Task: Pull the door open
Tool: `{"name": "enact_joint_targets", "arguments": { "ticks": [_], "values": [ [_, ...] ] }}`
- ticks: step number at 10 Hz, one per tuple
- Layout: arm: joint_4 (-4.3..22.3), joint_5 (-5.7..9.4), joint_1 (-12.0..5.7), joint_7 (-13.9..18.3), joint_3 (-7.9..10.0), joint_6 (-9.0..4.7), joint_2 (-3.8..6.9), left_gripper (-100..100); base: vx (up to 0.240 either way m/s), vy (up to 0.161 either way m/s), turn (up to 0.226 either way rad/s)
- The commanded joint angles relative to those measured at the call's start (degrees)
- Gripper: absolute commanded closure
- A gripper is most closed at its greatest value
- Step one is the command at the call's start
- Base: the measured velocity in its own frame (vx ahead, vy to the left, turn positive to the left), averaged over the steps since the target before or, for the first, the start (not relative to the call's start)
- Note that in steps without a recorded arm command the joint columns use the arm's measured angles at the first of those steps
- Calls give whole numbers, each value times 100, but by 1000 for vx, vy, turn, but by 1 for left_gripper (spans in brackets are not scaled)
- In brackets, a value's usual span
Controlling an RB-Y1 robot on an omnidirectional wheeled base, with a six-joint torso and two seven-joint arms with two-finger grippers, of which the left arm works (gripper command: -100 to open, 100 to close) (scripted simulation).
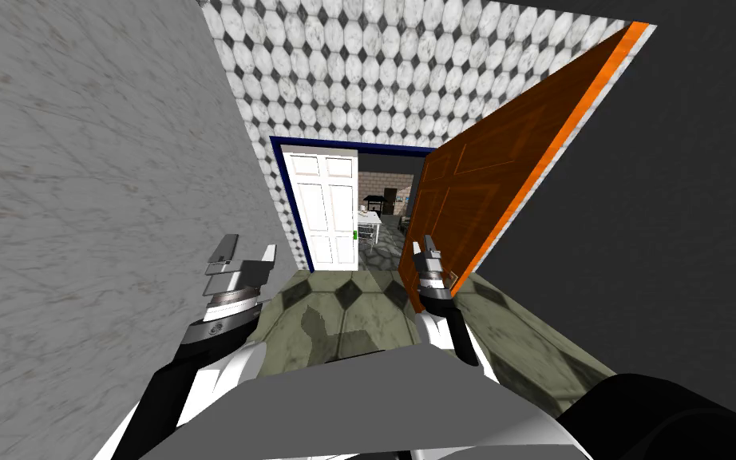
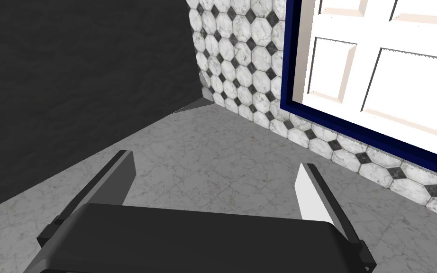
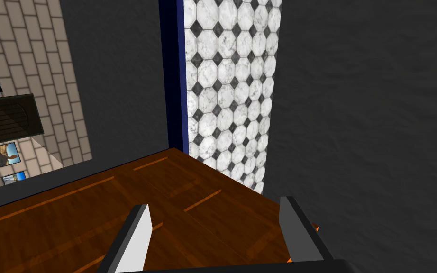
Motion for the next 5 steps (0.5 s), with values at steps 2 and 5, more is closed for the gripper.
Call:
{"name": "enact_joint_targets", "arguments": {
  "ticks": [2, 5],
  "values": [
    [268, -1, -56, 13, 8, -68, 56, -100, 86, 29, -47],
    [631, -2, -133, 31, 19, -159, 118, -100, 159, -71, -32]
  ]
}}
